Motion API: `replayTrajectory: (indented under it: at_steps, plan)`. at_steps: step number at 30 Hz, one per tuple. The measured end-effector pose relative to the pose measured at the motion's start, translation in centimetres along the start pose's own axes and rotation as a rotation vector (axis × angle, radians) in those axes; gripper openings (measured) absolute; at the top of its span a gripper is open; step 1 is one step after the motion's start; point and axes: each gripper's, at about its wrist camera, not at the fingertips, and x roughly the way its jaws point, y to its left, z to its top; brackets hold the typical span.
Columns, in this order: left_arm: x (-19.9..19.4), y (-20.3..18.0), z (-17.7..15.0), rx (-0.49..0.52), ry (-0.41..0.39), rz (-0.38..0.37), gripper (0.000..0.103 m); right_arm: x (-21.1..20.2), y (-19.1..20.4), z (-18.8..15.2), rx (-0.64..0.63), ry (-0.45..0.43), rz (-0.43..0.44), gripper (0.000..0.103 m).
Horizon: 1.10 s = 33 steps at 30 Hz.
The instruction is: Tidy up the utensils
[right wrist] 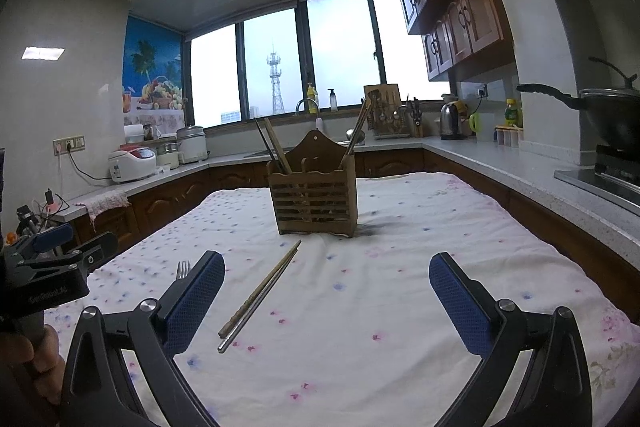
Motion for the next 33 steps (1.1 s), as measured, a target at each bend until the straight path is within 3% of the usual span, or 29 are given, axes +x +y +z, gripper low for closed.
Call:
replayTrajectory:
  at_steps: [33]
  plan:
    - [-0.32, -0.82, -0.25, -0.003, -0.007, 0.006, 0.102, -0.54, -0.42, 0.15, 0.011, -0.005, -0.010, 0.103]
